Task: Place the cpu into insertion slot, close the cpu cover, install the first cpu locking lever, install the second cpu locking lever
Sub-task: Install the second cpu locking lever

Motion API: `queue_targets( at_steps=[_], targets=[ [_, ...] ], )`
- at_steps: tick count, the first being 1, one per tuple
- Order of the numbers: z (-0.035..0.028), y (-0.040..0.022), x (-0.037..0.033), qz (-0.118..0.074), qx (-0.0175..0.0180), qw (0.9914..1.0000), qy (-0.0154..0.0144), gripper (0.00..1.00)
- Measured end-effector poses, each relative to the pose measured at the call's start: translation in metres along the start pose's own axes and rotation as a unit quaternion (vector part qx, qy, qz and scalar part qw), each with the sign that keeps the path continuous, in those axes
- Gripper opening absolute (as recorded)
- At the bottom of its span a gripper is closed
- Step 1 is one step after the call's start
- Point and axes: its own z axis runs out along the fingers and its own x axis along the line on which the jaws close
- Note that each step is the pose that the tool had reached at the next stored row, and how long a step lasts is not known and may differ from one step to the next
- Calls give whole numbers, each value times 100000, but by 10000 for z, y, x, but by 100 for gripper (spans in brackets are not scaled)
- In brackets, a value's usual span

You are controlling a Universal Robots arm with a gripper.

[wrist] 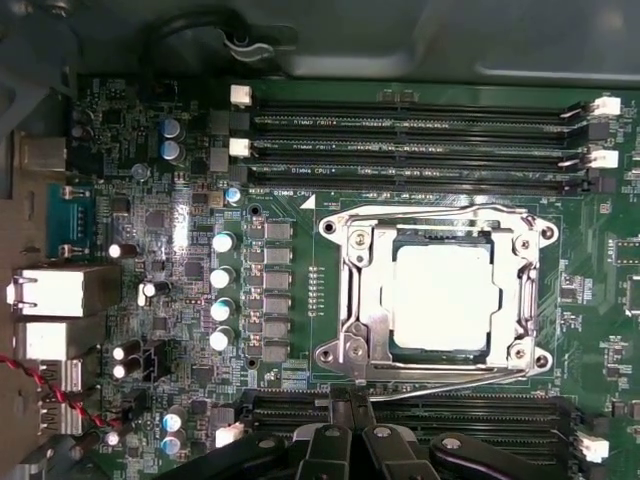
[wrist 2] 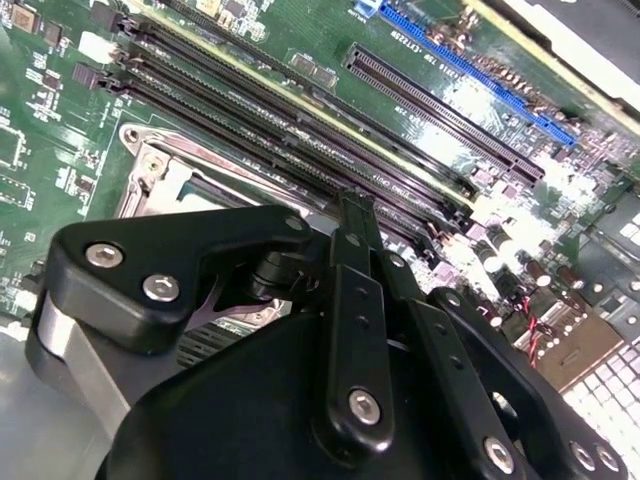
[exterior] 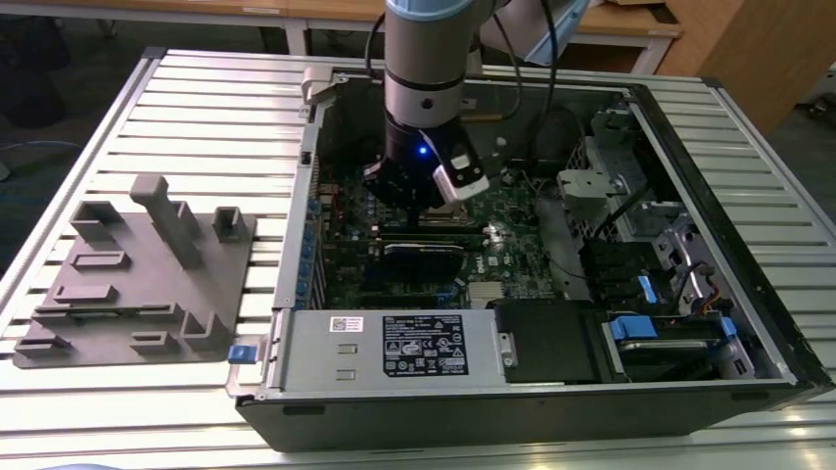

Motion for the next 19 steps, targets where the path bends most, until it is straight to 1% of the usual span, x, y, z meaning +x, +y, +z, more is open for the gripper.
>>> queue_targets(
  at_steps=[3,5,6,7,9,10,13,14,17,19],
  targets=[
    [14,0,4,-2,-31,100000,7,11],
    [21,0,7,2,-217,100000,6,11],
    [23,0,7,10,-391,99999,4,11],
    [24,0,7,12,-677,99998,0,11],
    [26,0,8,27,-1550,99988,-5,11],
    [26,0,8,32,-1771,99984,0,11],
    [32,1,8,37,-1908,99982,-8,11],
    [34,0,8,34,-2121,99977,-8,11],
    [40,0,11,52,-2951,99956,-15,11],
    [43,1,12,63,-3184,99949,-12,11]
  ],
)
